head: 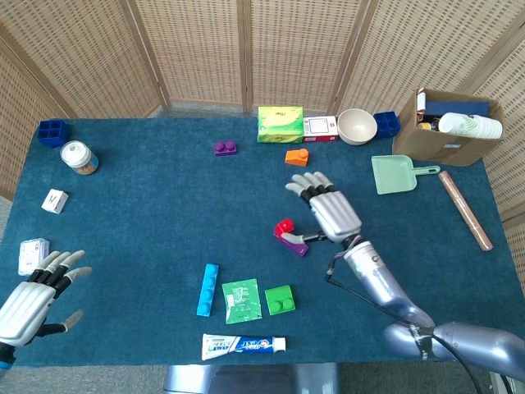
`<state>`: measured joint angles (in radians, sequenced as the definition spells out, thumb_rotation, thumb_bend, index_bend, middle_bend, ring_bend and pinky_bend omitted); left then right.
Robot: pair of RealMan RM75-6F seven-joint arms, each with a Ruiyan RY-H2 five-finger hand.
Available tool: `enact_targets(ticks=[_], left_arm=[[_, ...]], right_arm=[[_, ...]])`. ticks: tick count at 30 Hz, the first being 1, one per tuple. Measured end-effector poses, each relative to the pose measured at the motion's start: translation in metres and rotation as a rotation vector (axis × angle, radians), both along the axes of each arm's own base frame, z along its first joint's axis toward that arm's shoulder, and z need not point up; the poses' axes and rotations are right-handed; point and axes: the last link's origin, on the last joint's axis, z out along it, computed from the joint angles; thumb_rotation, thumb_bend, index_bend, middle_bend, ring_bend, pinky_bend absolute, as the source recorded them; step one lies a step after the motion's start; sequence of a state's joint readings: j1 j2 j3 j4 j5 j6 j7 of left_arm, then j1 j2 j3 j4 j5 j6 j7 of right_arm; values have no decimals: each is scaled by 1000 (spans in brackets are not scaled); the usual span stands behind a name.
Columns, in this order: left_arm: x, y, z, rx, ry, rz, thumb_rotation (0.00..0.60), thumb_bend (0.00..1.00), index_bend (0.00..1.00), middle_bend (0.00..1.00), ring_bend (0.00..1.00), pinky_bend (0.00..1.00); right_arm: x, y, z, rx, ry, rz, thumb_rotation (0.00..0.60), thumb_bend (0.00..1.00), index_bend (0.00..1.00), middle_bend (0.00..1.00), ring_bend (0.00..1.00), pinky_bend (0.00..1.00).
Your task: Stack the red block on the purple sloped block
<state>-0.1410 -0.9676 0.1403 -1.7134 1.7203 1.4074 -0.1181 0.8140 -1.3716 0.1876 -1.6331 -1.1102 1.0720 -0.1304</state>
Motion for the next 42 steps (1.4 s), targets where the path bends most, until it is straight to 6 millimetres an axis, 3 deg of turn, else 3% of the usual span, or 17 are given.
enact_targets(ticks=[4,10,21,27,33,35,42], left_arm=[[6,6,-3,0,51,-45,600,343,174,0,0,0],[27,28,-13,-27,111,-183,600,343,152,0,0,0],[78,92,-46,-121,115,-427,583,343,115,0,0,0],[112,123,-74,-179,45,-525,268,300,99,0,0,0],[144,146,-107,-260,6,-584,44,273,97,0,0,0],[156,152,-117,-291,-14,-588,5,269,96,0,0,0],[191,175,-148,-342,-37,-616,0,263,98,0,0,0]], right_arm=[[-18,0,22,-78,14,-37,294,5,129,95,0,20],[-53,13,59,-179,45,-123,314,9,124,94,0,20],[-100,58,103,-278,117,-239,334,13,125,93,0,20],[-111,76,115,-295,138,-259,345,12,125,93,0,20],[-120,87,126,-306,126,-281,362,14,126,93,0,20],[-123,90,128,-308,121,-287,365,15,126,93,0,20],[-131,95,138,-325,107,-306,375,16,126,93,0,20]])
